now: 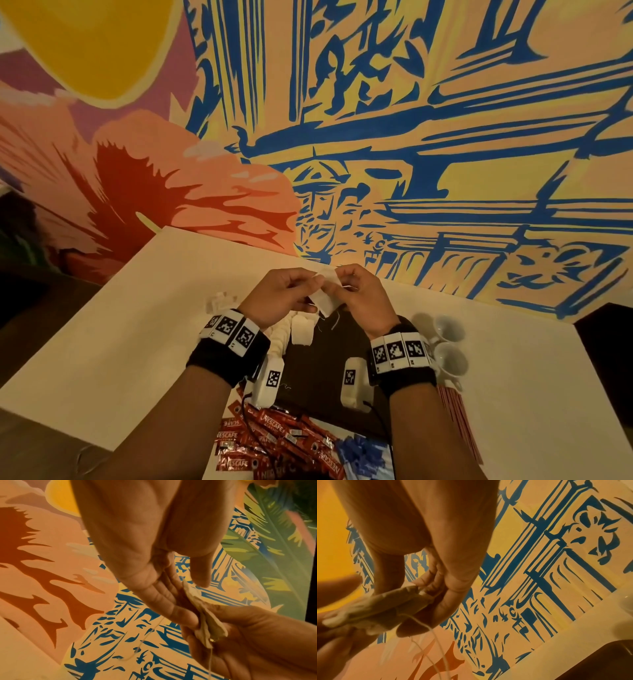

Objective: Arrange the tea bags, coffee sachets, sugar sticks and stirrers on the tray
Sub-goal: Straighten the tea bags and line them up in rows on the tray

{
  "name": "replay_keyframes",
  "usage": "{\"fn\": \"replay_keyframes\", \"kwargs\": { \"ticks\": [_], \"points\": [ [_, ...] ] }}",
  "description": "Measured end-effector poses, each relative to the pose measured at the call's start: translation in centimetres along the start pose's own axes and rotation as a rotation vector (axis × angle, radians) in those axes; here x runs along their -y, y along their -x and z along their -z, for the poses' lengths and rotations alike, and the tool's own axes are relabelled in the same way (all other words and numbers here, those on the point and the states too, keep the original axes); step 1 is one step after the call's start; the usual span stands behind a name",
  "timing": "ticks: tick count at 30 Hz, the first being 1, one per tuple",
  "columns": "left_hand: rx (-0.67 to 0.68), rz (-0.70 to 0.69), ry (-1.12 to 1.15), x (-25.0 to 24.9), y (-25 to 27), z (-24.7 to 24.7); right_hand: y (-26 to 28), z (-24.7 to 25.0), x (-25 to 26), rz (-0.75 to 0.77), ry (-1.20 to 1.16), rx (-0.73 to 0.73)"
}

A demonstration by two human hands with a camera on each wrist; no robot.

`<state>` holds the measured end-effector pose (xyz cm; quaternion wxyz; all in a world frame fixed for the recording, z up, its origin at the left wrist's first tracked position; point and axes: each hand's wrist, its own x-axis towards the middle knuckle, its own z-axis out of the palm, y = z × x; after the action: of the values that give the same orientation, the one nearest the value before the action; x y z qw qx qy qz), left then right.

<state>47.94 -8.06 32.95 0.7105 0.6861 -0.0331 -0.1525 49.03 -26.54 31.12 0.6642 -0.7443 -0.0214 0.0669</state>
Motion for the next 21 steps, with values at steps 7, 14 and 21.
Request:
{"fn": "replay_keyframes", "kwargs": {
  "ticks": [7, 14, 21],
  "points": [
    [-0.106, -0.038, -0.044, 0.7, -0.5, 0.7, 1.0, 0.9, -0.5, -0.171, -0.23, 0.185],
    [-0.003, -0.009, -0.171, 0.6, -1.0, 1.3, 1.1, 0.5, -1.3, -0.135, -0.178, 0.166],
    [0.0, 0.014, -0.249, 1.5, -1.8, 2.2, 0.5, -0.7, -2.8, -0.173, -0.051, 0.162]
  ]
}}
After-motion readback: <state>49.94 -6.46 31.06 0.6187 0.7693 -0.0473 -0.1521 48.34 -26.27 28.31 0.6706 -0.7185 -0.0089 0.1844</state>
